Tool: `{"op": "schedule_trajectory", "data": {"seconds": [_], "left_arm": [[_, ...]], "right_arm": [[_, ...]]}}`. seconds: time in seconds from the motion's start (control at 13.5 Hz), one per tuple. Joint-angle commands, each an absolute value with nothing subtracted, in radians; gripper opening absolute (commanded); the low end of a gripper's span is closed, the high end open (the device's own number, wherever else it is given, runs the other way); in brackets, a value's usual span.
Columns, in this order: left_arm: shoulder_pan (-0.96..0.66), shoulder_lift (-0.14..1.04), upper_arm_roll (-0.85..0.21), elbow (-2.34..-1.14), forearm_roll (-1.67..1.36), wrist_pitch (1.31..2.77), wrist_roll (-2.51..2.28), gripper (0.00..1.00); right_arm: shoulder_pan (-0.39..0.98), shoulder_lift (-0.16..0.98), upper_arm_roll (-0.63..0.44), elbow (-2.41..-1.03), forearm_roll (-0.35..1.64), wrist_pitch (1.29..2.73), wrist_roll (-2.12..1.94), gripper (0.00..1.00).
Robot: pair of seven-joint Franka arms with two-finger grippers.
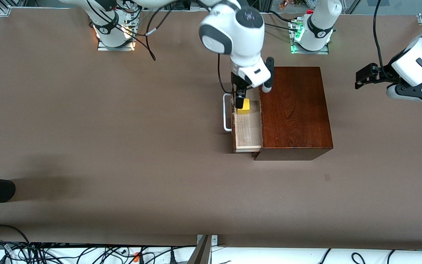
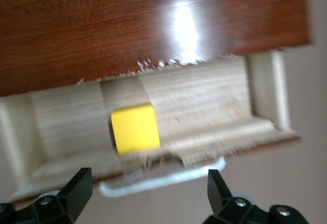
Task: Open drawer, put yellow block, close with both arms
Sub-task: 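Withdraw the right gripper while the left gripper reaches the drawer front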
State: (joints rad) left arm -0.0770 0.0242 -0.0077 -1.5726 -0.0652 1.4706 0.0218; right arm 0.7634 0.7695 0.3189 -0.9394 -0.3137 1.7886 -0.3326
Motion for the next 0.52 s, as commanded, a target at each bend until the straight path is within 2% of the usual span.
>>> {"op": "schedule_trajectory", "data": {"seconds": [0.0, 0.3, 0.44], "left_arm": [[-0.083, 0.04, -0.014, -1.568, -0.115, 1.389, 0.051, 1.0], [-0.118, 0.115, -0.046, -1.531, -0.187, 1.336, 0.251, 1.0], [-0.159, 0.129, -0.075, -1.529, -0.192, 1.344, 0.415, 1.0]], "right_arm": [[0.659, 0.678, 0.327, -0.953, -0.264, 1.695, -0.344, 1.0], [0.516, 0.611, 0.288, -0.954, -0.259, 1.686, -0.345, 1.0], [0.378, 0.603, 0.29, -0.956, -0.137, 1.689, -0.347, 1.0]]}}
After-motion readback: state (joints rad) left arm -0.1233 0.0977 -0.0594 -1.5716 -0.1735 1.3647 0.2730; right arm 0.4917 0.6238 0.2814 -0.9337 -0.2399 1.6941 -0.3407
